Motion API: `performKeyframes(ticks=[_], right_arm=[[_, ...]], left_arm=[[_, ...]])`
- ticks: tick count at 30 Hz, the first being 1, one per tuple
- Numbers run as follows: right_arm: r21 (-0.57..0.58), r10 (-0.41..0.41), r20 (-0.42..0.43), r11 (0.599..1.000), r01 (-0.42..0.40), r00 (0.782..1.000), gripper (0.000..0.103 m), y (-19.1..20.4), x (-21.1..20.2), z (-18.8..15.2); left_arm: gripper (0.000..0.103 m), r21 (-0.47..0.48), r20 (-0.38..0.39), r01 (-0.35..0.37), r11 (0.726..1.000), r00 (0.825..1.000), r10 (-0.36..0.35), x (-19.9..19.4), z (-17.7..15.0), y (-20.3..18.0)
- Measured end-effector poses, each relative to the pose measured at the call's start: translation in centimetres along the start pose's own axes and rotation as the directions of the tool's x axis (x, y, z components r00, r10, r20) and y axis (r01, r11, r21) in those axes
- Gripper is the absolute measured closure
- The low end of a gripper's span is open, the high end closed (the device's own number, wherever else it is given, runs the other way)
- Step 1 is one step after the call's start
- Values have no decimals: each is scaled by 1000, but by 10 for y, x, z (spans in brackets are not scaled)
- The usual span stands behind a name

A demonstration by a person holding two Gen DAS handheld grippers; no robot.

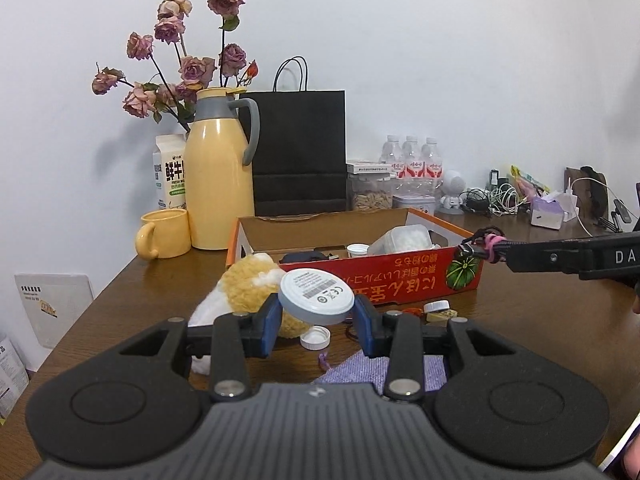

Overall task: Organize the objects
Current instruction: 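Grasp the white round disc with the left tool while the right tool holds the cable, then carry the disc and cable into the cardboard box and open both tools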

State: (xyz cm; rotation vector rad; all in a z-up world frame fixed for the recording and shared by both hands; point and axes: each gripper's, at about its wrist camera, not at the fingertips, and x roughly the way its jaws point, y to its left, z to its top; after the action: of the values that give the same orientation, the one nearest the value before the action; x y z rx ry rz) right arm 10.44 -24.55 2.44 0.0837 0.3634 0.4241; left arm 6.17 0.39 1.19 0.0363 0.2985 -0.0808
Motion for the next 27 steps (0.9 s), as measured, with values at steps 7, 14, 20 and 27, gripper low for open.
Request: performKeyframes(ticks=[7, 14, 20, 27], right_arm=[[-8, -12, -3, 1000, 12, 1000, 17, 0, 11, 3], [-37, -34, 26, 999, 35, 999, 17, 0, 42, 24], [-66, -60, 52, 996, 63, 997, 17, -5, 78, 50], [-68, -88, 48, 994, 91, 995, 17, -13, 128, 73]], left_arm=[[64, -9, 21, -3, 1000, 1000, 3, 16, 15, 1], [64, -21, 67, -12, 1000, 998, 14, 49, 48, -2], [64, -54, 70, -26, 998, 997, 30, 89, 74, -4], [64, -91, 56, -48, 995, 997, 54, 136, 90, -4]])
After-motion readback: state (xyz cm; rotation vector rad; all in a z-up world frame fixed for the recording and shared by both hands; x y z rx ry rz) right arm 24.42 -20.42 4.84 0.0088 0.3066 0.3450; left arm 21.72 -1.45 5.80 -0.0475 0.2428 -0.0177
